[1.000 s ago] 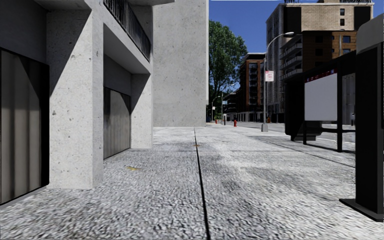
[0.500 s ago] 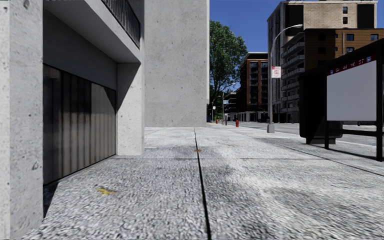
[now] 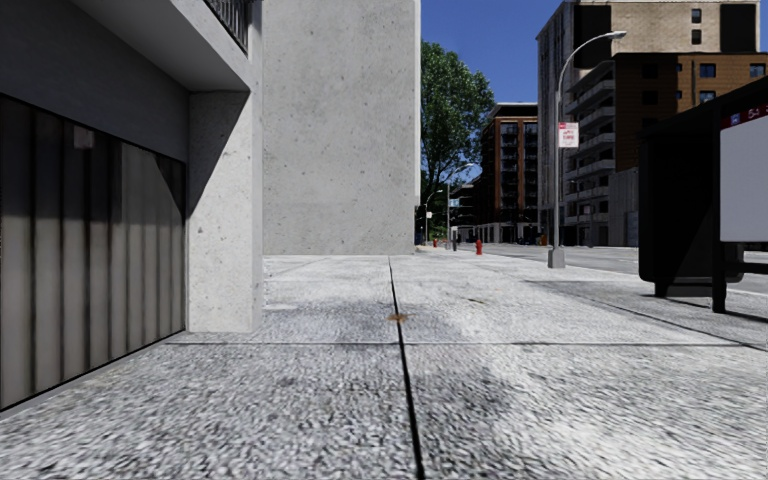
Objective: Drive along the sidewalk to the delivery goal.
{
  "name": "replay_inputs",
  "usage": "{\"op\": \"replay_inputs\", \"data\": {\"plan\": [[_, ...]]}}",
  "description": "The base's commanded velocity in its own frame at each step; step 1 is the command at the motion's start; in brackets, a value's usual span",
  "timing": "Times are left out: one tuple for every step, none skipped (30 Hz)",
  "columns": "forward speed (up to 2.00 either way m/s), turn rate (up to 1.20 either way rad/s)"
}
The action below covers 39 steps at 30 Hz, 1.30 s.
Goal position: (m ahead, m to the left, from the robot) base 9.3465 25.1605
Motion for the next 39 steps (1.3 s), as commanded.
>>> {"op": "replay_inputs", "data": {"plan": [[2.0,0.0],[2.0,0.0],[2.0,0.0],[2.0,0.0],[2.0,0.0],[2.0,0.0],[2.0,0.0],[2.0,0.0],[2.0,0.0],[2.0,0.0],[2.0,0.0],[2.0,0.0],[2.0,0.0],[2.0,0.0],[2.0,0.0],[2.0,0.0],[2.0,0.0],[2.0,0.0],[2.0,0.0],[2.0,0.0],[2.0,0.0],[2.0,0.0],[2.0,0.0],[2.0,0.0],[2.0,0.0],[2.0,0.0],[2.0,0.0],[2.0,0.0],[2.0,0.0],[2.0,0.0],[2.0,0.0],[2.0,0.0],[2.0,0.02],[2.0,0.09],[2.0,0.17],[2.0,0.17],[2.0,0.24],[2.0,0.29],[2.0,0.34]]}}
